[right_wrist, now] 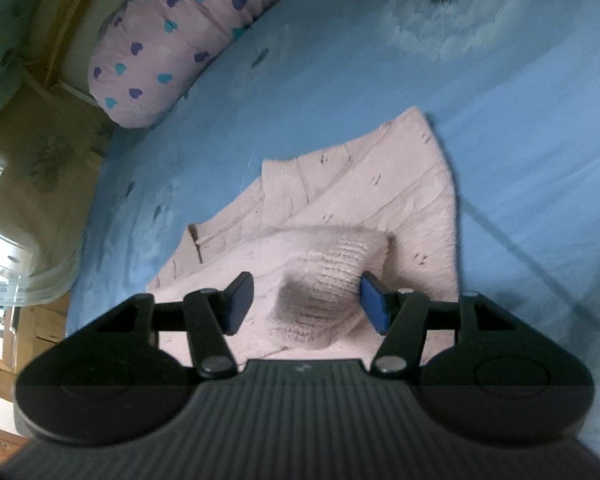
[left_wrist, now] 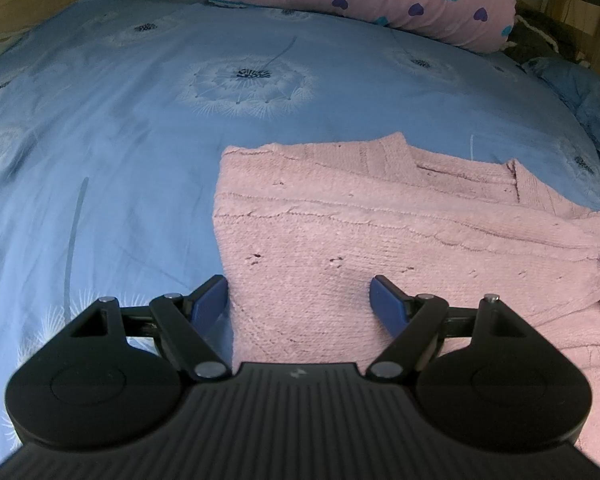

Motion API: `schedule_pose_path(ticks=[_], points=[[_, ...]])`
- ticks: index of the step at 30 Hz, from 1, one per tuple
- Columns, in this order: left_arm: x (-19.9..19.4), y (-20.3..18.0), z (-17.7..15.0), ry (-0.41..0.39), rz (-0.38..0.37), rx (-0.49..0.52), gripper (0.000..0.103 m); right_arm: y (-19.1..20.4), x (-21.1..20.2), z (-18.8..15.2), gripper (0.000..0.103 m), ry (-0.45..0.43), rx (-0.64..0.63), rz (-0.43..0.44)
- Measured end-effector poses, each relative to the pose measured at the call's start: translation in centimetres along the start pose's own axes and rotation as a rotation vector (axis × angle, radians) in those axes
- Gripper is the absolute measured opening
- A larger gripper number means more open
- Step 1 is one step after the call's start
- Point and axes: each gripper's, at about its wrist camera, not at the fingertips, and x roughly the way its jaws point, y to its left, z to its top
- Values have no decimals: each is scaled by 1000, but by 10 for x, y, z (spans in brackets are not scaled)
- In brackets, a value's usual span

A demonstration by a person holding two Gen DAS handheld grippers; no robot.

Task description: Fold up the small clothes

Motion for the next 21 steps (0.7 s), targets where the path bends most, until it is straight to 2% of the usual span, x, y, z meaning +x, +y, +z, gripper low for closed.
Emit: schedule_pose_path(ticks=[1, 4, 6, 9, 10, 12, 15, 17, 21], points=[[0, 0, 0, -1, 0, 1, 82, 2, 5, -1, 54, 6, -4, -6], [0, -1, 1, -2, 0, 0, 82, 12, 12, 1, 16, 13, -75, -16], [-1, -1, 1, -3, -1, -2, 82, 31, 2, 8, 15, -39, -214, -12], [0, -1, 2, -2, 0, -4, 82, 76, -24, -2, 14, -183, -642, -71], [0, -1, 2, -2, 2, -4, 82, 86, -28, -9, 14, -201, -768, -110], [0, -2, 2, -1, 5, -1, 82, 91, -24, -21, 14, -164, -902, -166], [0, -2, 1, -3, 8, 6, 82, 77, 1, -39, 14, -70, -1018, -265], [1, 0, 0, -3, 4, 5, 82, 60, 14, -47, 17, -15, -1025, -303], [1, 2, 1, 2, -2, -8, 82, 36, -1, -44, 25, -39, -887, -235]])
